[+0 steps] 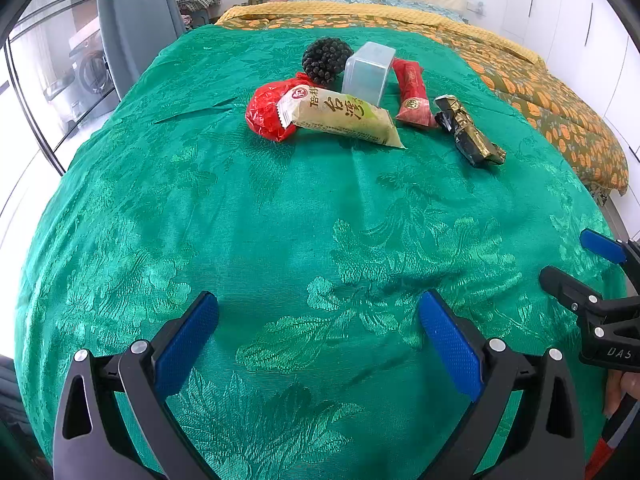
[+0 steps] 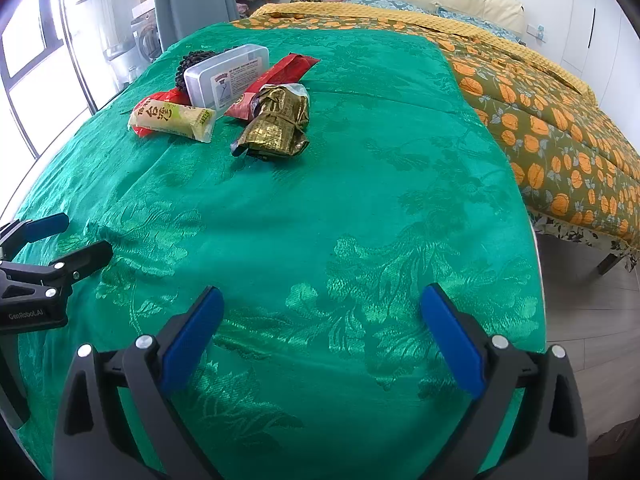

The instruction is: Collect trash

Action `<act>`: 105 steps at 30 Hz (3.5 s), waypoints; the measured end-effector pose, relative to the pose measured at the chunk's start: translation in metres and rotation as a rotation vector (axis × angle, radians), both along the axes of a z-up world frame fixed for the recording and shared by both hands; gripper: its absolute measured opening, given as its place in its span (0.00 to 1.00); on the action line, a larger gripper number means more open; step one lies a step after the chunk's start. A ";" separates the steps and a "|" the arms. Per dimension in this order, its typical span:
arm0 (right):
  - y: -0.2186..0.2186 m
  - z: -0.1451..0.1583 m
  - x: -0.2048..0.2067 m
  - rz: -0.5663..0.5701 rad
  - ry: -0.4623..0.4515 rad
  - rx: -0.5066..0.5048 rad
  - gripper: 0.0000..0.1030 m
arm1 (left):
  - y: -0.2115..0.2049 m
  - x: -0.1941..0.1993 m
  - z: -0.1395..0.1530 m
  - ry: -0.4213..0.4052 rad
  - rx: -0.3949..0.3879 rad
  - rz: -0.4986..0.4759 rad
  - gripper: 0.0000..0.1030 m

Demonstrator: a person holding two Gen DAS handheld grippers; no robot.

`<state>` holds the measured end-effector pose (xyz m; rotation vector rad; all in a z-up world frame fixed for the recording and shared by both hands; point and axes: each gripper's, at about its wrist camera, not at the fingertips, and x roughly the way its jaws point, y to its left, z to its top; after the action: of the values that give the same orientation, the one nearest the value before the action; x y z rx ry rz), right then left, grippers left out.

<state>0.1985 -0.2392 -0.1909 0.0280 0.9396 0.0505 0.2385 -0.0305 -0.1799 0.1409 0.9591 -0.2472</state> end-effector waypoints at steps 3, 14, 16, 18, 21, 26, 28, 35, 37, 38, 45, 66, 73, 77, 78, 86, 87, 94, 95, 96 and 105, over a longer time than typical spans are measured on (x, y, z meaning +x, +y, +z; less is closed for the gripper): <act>0.000 0.000 0.000 0.000 0.000 0.000 0.93 | 0.000 -0.001 0.000 0.000 0.000 0.000 0.96; 0.000 0.000 0.000 -0.001 0.000 0.001 0.93 | -0.001 -0.001 0.000 0.000 0.000 0.000 0.96; 0.000 0.000 0.000 -0.001 0.000 0.001 0.93 | -0.001 -0.001 0.000 0.000 0.000 0.000 0.96; 0.000 0.000 0.000 -0.001 0.000 0.001 0.93 | 0.000 0.000 0.000 0.000 0.000 0.000 0.96; 0.000 0.000 0.000 -0.001 0.000 0.001 0.93 | 0.000 -0.001 0.000 0.000 0.000 0.000 0.96; 0.000 0.000 0.000 -0.001 0.000 0.002 0.93 | 0.000 -0.001 0.000 0.000 0.000 0.000 0.96; 0.000 0.000 0.000 -0.001 0.000 0.001 0.93 | 0.000 -0.001 0.000 0.000 0.000 0.000 0.96; 0.000 0.000 -0.001 -0.001 0.000 0.002 0.94 | -0.001 -0.001 0.000 0.000 0.000 0.000 0.96; 0.000 0.000 -0.001 -0.001 0.000 0.002 0.94 | -0.001 -0.001 0.000 0.000 0.000 0.000 0.96; 0.000 0.000 0.000 -0.001 0.000 0.002 0.94 | -0.001 -0.001 0.000 0.000 0.000 0.000 0.96; 0.000 0.000 -0.001 -0.001 0.000 0.002 0.94 | 0.000 -0.001 0.000 0.000 0.000 0.000 0.96; 0.000 0.000 -0.001 -0.002 0.000 0.003 0.94 | 0.023 0.017 0.029 -0.040 -0.111 -0.056 0.96; 0.000 0.000 -0.001 -0.002 0.000 0.003 0.94 | 0.035 0.104 0.071 -0.091 -0.220 0.037 0.96; 0.000 0.000 -0.001 -0.002 0.000 0.003 0.94 | 0.019 0.156 0.050 0.033 -0.169 -0.006 0.94; 0.000 0.000 -0.001 -0.002 0.000 0.003 0.94 | 0.015 0.165 0.042 0.069 -0.159 -0.028 0.90; 0.001 0.000 -0.001 -0.003 0.000 0.003 0.94 | 0.000 0.184 0.020 0.138 -0.104 -0.104 0.42; 0.001 0.000 -0.001 -0.003 0.001 0.003 0.94 | 0.005 0.183 0.024 0.126 -0.119 -0.090 0.42; 0.001 0.000 -0.001 -0.003 0.001 0.003 0.94 | 0.069 0.130 0.060 0.033 -0.157 0.016 0.42; 0.000 0.000 -0.001 -0.003 0.001 0.003 0.94 | 0.076 0.112 0.063 0.034 -0.158 0.008 0.42; 0.000 0.000 -0.001 -0.003 0.001 0.003 0.94 | 0.080 0.101 0.065 0.036 -0.164 0.000 0.42; 0.000 0.000 -0.001 -0.003 0.002 0.003 0.94 | 0.056 -0.024 0.024 0.068 -0.226 -0.055 0.54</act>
<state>0.1971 -0.2388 -0.1910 0.0322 0.9410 0.0493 0.2147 0.0252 -0.1556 -0.0491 0.9885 -0.4106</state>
